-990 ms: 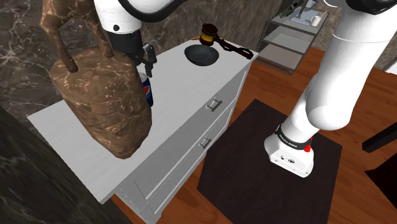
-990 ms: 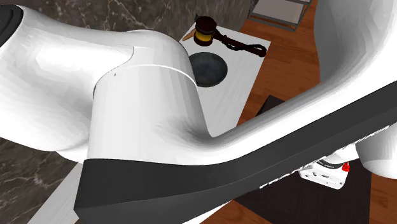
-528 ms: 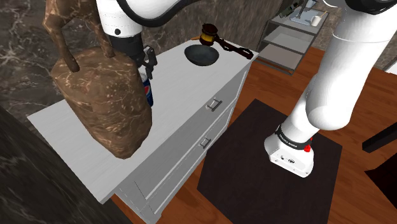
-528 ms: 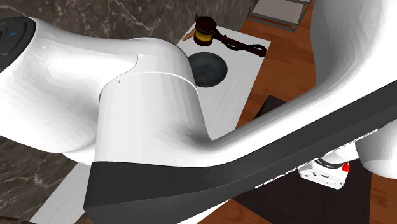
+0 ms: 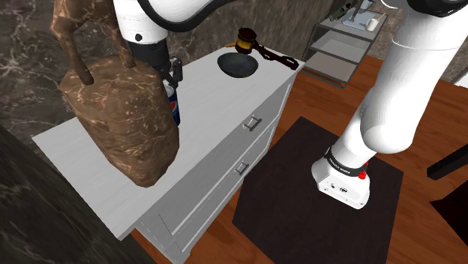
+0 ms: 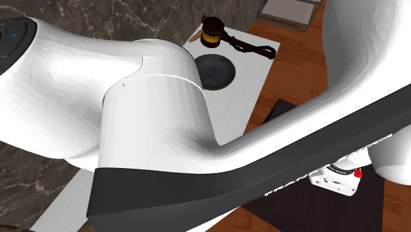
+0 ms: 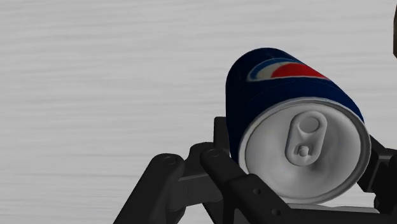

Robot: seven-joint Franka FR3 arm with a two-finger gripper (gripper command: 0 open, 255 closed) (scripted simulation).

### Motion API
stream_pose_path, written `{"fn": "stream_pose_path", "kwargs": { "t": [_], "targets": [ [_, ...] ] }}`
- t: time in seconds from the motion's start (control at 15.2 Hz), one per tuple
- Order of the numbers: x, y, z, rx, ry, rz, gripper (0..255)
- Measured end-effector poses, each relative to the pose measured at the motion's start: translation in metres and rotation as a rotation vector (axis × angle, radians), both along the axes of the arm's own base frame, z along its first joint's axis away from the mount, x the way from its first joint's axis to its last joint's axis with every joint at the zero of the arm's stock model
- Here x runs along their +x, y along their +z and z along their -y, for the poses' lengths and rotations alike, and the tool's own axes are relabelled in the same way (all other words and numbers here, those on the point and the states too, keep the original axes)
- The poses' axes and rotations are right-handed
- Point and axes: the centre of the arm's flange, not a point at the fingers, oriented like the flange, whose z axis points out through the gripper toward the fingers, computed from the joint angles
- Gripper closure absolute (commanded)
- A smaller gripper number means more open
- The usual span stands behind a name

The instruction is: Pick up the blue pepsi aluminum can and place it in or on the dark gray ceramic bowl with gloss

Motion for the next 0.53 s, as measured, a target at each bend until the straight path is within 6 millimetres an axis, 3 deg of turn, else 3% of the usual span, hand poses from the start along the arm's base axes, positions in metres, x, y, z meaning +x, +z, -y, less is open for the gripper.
{"fn": "stream_pose_path", "kwargs": {
  "t": [0.33,0.53],
  "targets": [
    [0.001,0.002,0.000,-0.001,0.000,-0.001,255],
    [0.001,0.015,-0.001,-0.001,0.000,-0.001,255]
  ]
}}
